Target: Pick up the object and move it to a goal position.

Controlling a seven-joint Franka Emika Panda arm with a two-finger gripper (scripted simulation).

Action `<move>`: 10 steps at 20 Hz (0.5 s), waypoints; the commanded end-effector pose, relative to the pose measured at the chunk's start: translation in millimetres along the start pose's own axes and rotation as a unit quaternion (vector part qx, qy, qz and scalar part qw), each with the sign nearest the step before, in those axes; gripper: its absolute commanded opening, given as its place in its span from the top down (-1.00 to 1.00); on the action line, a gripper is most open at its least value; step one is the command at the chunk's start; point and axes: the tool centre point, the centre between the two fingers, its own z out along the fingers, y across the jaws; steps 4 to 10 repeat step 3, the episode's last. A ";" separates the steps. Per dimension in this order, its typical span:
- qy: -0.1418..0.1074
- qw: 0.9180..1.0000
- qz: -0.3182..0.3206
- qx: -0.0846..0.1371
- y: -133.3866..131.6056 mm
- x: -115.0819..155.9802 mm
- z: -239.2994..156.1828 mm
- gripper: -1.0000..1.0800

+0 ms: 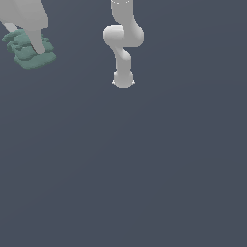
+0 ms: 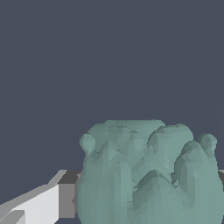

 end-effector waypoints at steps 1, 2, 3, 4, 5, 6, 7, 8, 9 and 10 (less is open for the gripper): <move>0.000 1.000 0.000 0.000 0.2 0.7 -2.2 1.00; 0.000 1.000 0.000 0.000 0.2 0.8 -2.5 1.00; 0.000 1.000 0.000 0.000 0.2 0.8 -2.6 1.00; 0.000 1.000 0.000 0.000 0.2 0.8 -2.6 1.00; 0.000 1.000 0.000 0.000 0.2 0.8 -2.6 1.00; 0.000 1.000 0.000 0.000 0.2 0.8 -2.6 1.00; 0.000 1.000 0.000 0.000 0.2 0.8 -2.6 1.00; 0.000 1.000 0.000 0.000 0.2 0.8 -2.6 1.00; 0.000 1.000 0.000 0.000 0.2 0.8 -2.6 1.00; 0.000 1.000 0.000 0.000 0.2 0.8 -2.6 1.00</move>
